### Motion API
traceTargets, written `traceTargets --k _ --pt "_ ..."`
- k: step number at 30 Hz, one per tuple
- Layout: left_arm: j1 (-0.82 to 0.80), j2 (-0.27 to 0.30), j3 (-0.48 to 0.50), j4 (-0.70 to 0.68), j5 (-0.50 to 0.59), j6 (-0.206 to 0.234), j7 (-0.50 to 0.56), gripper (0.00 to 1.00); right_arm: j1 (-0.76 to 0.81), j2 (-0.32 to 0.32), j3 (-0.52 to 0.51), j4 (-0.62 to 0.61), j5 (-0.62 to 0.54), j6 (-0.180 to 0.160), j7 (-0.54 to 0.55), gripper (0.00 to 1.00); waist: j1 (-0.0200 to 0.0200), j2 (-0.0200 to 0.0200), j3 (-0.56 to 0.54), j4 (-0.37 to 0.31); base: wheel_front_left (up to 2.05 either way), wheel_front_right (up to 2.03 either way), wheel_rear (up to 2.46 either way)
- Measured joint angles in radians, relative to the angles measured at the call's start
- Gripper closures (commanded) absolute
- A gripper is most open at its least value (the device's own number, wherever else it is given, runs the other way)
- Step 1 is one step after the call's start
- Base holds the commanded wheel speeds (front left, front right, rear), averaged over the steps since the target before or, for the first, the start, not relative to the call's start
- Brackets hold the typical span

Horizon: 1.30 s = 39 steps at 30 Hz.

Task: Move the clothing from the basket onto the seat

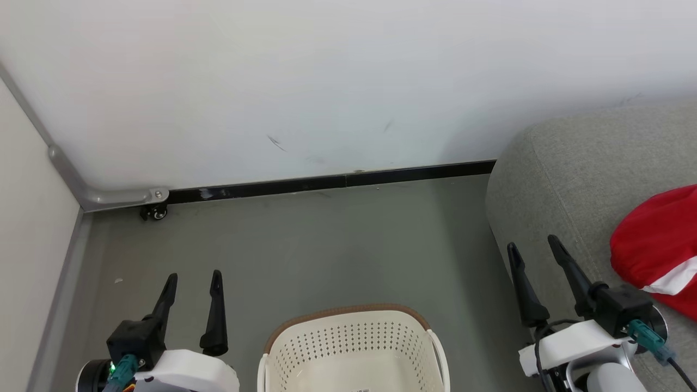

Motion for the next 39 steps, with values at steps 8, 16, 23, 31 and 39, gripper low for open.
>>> traceTargets --k 8,16,23,31,39 --pt "0.027 0.0 0.022 -0.004 0.001 0.004 0.0 0.0 0.058 0.009 -0.008 -0.021 0.0 0.0 0.009 0.0 0.0 0.0 -0.015 -0.002 0.0 0.0 0.0" --pt "0.045 -0.001 0.035 -0.01 0.016 0.009 0.0 0.0 0.095 0.012 -0.014 -0.05 0.0 0.0 0.026 0.0 0.0 0.0 -0.019 -0.003 0.0 0.0 0.0" --pt "0.045 0.001 0.04 -0.008 0.032 0.014 0.0 0.0 0.101 0.012 -0.015 -0.08 0.012 0.0 0.027 0.0 0.0 0.0 -0.021 0.0 0.0 0.0 0.0" --pt "0.061 0.013 0.04 -0.001 0.058 0.017 0.0 0.0 0.121 0.012 -0.002 -0.103 0.044 0.0 0.037 0.0 0.0 0.0 -0.018 0.003 0.0 0.0 0.0" --pt "0.066 0.018 0.051 0.002 0.069 0.032 0.0 0.0 0.139 0.013 -0.003 -0.123 0.044 0.0 0.04 0.0 0.0 0.0 -0.014 0.004 0.0 0.0 0.0"
